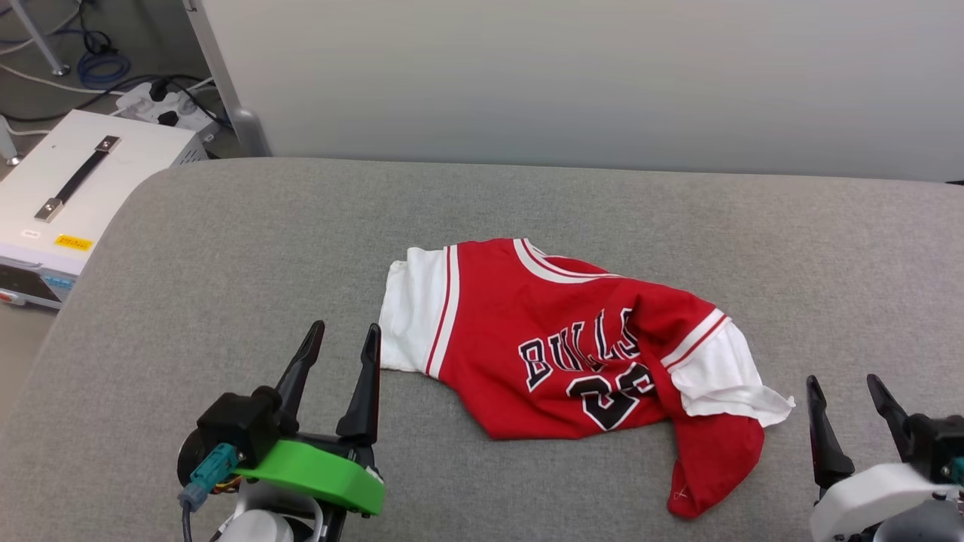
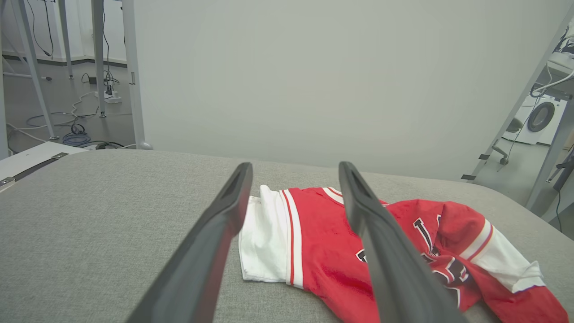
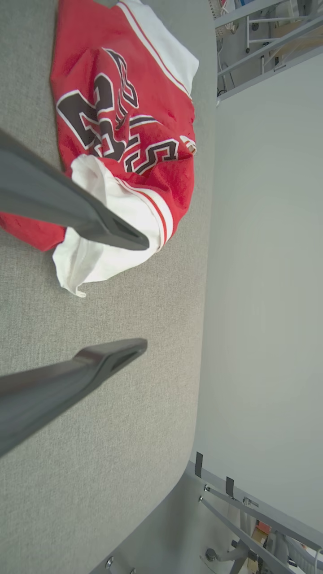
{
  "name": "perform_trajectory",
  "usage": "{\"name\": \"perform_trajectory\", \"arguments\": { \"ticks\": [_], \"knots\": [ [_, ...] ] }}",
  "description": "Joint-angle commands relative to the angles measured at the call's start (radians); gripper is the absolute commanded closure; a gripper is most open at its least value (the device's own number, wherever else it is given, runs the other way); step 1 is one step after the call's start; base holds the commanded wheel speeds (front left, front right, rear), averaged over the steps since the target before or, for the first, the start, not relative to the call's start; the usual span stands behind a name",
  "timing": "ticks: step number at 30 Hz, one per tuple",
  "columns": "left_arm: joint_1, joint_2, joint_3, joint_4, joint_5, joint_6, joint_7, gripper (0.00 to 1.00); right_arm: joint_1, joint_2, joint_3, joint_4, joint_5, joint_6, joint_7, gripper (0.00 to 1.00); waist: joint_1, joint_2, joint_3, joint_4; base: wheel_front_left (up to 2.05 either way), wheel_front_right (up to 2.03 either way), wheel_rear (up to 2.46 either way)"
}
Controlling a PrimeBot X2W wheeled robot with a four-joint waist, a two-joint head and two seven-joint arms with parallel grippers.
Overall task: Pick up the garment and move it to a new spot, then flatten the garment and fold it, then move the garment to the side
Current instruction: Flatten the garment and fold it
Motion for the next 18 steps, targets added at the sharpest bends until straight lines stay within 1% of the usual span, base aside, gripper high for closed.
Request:
{"name": "perform_trajectory", "arguments": {
  "ticks": [1, 4, 7, 9, 13, 15, 18],
  "knots": [
    [-0.013, -0.009, 0.008, 0.004, 0.012, -0.012, -0.006, 0.00, -0.027, -0.012, -0.004, 0.001, 0.016, -0.001, 0.051, 0.00, 0.0001, -0.0001, 0.022, 0.005, 0.00, 0.00, 0.00],
    [-0.019, -0.027, 0.029, 0.009, 0.028, -0.027, -0.006, 0.00, -0.064, -0.042, -0.001, 0.019, 0.041, -0.001, 0.257, 0.00, 0.0001, -0.0001, 0.054, 0.010, 0.00, 0.00, 0.00],
    [-0.032, -0.044, 0.043, 0.014, 0.042, -0.042, -0.006, 0.00, -0.122, -0.064, -0.006, 0.030, 0.091, -0.001, 0.471, 0.00, 0.0001, -0.0001, 0.087, 0.018, 0.00, 0.00, 0.00],
    [-0.043, -0.050, 0.048, 0.019, 0.053, -0.052, -0.006, 0.00, -0.161, -0.073, -0.009, 0.029, 0.120, -0.001, 0.588, 0.00, 0.0001, -0.0001, 0.107, 0.025, 0.00, 0.00, 0.00],
    [-0.065, -0.063, 0.059, 0.025, 0.069, -0.067, -0.006, 0.00, -0.230, -0.077, -0.029, 0.021, 0.144, -0.001, 0.760, 0.00, 0.0001, -0.0001, 0.146, 0.041, 0.00, 0.00, 0.00],
    [-0.074, -0.067, 0.061, 0.030, 0.078, -0.073, -0.006, 0.00, -0.255, -0.076, -0.044, 0.025, 0.136, -0.001, 0.812, 0.00, 0.0001, -0.0001, 0.162, 0.052, 0.00, 0.00, 0.00],
    [-0.086, -0.076, 0.066, 0.034, 0.085, -0.080, -0.006, 0.00, -0.274, -0.067, -0.062, 0.044, 0.106, -0.001, 0.863, 0.00, 0.0001, -0.0001, 0.184, 0.067, 0.00, 0.00, 0.00]
  ]
}}
